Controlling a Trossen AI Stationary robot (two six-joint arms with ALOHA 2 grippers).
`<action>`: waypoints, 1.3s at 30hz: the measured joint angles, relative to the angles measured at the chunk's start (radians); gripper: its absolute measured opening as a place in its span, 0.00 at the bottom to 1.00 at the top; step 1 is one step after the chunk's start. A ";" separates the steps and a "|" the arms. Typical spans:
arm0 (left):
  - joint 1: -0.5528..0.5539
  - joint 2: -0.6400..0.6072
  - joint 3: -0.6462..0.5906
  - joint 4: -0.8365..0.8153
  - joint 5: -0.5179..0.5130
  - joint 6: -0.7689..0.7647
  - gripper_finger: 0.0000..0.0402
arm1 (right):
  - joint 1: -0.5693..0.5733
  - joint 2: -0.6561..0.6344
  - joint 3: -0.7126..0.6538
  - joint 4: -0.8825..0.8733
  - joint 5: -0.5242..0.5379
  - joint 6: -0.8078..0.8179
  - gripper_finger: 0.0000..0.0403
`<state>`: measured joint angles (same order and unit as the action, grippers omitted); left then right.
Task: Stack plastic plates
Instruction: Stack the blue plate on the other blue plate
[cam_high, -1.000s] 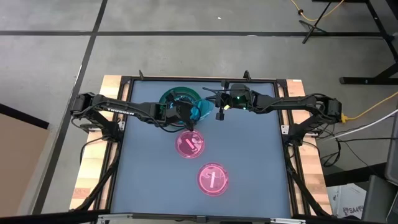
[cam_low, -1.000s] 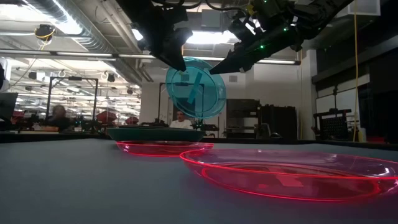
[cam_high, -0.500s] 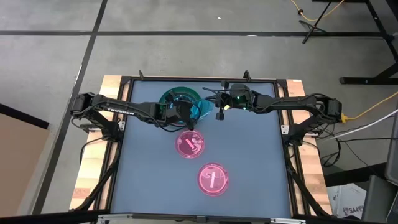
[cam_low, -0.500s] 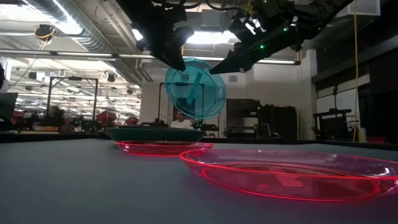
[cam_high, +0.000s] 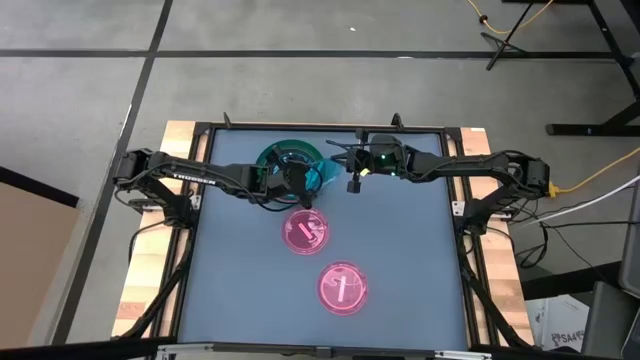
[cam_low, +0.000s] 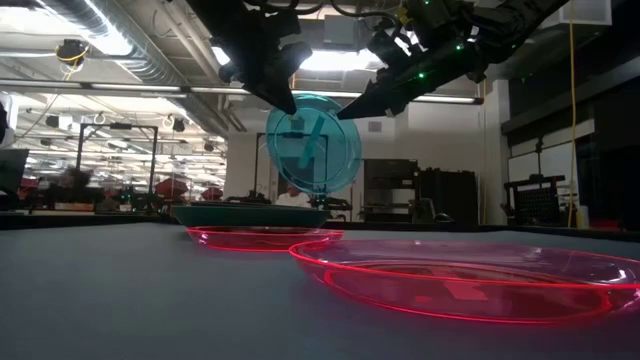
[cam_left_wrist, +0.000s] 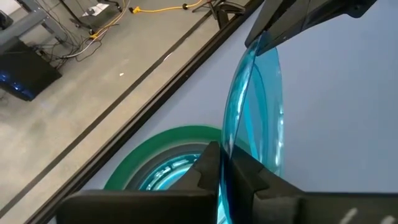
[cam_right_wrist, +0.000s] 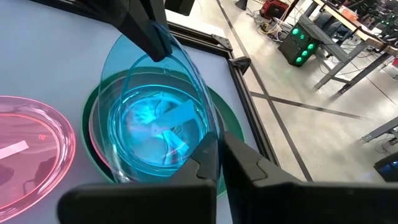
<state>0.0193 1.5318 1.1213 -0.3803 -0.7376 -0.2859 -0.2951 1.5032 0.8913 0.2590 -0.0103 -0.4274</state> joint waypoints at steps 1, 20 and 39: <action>0.000 0.000 0.000 0.001 0.000 0.000 0.01 | 0.000 0.000 0.000 0.000 -0.001 0.000 0.04; 0.149 -0.042 0.009 -0.019 0.307 0.000 0.00 | -0.034 -0.172 0.000 -0.316 0.008 -0.136 0.23; 0.680 -0.119 0.009 -0.339 0.939 0.008 0.00 | -0.046 -0.257 -0.001 -0.555 -0.006 -0.206 0.23</action>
<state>0.6992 1.4124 1.1301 -0.7189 0.2018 -0.2775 -0.3408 1.2457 0.8902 -0.2959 -0.0167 -0.6334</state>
